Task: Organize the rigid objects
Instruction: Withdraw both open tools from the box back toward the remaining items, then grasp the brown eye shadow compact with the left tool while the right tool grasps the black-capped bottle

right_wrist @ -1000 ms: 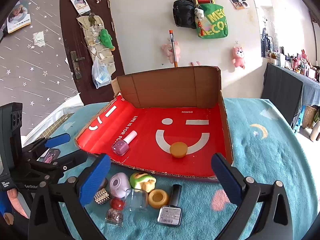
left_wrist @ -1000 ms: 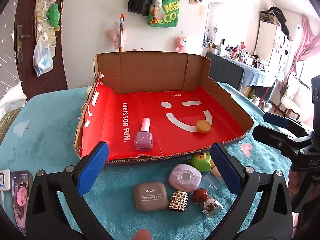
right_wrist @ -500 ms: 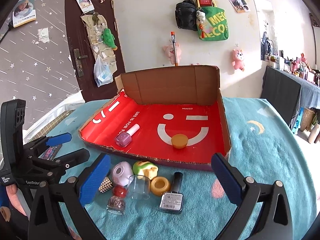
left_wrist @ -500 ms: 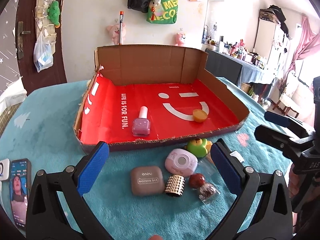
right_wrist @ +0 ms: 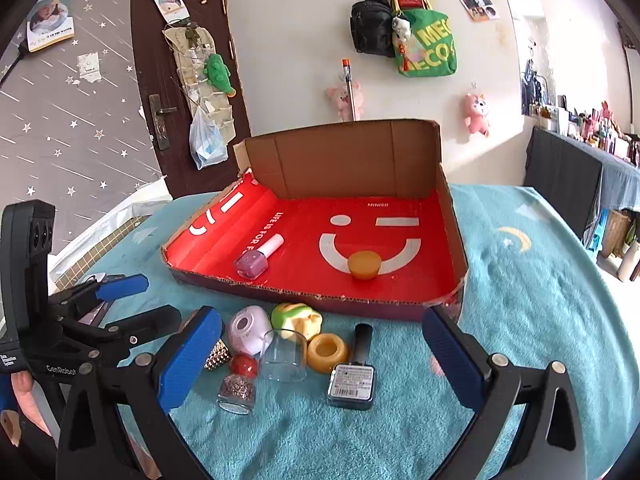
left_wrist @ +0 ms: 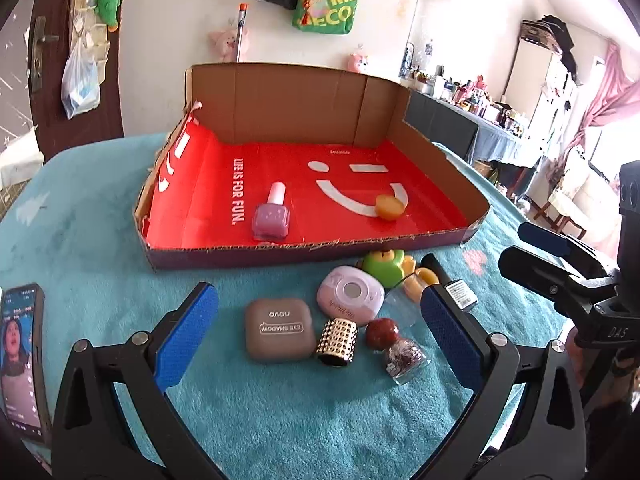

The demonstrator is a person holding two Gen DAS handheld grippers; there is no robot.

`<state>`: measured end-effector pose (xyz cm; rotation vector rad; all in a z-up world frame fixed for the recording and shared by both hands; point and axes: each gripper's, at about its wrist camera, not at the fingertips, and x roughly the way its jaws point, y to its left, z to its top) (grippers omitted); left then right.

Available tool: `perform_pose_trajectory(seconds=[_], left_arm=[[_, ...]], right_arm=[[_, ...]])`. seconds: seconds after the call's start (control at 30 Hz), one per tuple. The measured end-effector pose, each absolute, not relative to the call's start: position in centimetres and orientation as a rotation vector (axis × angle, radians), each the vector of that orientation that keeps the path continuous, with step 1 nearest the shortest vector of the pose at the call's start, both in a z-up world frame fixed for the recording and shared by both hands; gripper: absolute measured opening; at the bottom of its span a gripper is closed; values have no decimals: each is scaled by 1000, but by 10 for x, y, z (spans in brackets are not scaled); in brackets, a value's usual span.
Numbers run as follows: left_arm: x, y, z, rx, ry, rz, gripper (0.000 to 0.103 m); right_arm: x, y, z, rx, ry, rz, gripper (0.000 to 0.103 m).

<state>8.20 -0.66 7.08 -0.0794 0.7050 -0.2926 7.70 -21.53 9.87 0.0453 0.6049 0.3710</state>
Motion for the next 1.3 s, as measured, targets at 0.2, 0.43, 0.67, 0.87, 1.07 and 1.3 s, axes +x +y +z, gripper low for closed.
perform_pose_trajectory(seconds=[0.2,0.43,0.67,0.87,1.07,1.3], left_arm=[[81,-5,69,-82,705,-296,103],[76,-9,65,-48,705,-294,103],[72,-7,56,-66,728,-297,103],[66,-5,52,-59,727,-292,103],[64,-2,45,-68,740,-290,98],[62,-1,37,-65,760,-295,84]], right_arm=[[80,-214,94,45,622,366,103],[80,-216,89,54,634,364,103],[77,-217,81,54,651,362,97],[75,-218,74,52,674,371,90],[71,-217,66,50,696,375,82],[66,-214,54,49,723,381,77]])
